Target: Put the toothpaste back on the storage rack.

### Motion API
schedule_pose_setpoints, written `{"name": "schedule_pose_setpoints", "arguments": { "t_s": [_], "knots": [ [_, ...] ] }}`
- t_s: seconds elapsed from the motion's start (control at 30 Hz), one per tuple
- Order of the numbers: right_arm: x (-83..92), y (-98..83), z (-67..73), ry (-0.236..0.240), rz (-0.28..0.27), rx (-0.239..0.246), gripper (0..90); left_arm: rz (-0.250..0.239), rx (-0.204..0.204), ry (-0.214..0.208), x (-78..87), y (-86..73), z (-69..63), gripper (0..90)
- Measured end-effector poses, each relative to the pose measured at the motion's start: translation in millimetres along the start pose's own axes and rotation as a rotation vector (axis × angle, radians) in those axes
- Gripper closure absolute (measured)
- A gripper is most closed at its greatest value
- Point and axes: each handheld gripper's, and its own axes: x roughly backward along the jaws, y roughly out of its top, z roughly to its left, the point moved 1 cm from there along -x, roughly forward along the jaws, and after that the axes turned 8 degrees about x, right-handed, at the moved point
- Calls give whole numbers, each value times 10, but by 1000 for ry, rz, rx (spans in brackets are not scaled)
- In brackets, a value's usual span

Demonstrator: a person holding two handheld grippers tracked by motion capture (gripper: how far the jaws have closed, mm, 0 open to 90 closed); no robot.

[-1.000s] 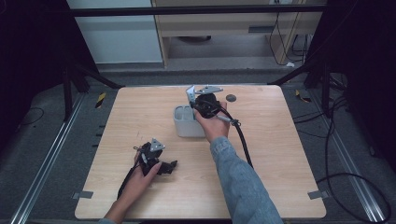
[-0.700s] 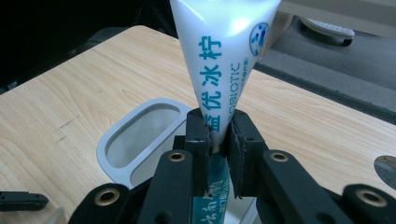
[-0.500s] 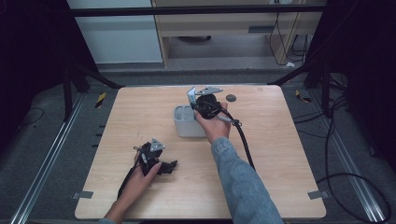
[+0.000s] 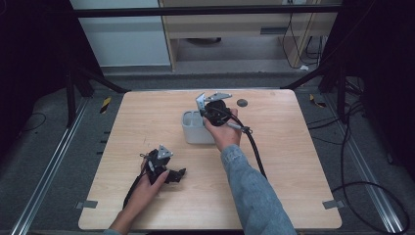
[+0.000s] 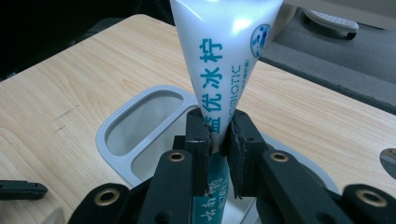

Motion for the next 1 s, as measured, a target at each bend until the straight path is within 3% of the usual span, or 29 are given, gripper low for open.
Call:
{"name": "schedule_pose_setpoints", "arguments": {
  "t_s": [0.37,1.0],
  "knots": [
    [-25,-69,-11,10,22,-10,793,0,-1,0,0,0,1,0],
    [-120,-17,31,34,25,4,782,0,0,0,-1,0,0,0]
  ]
}}
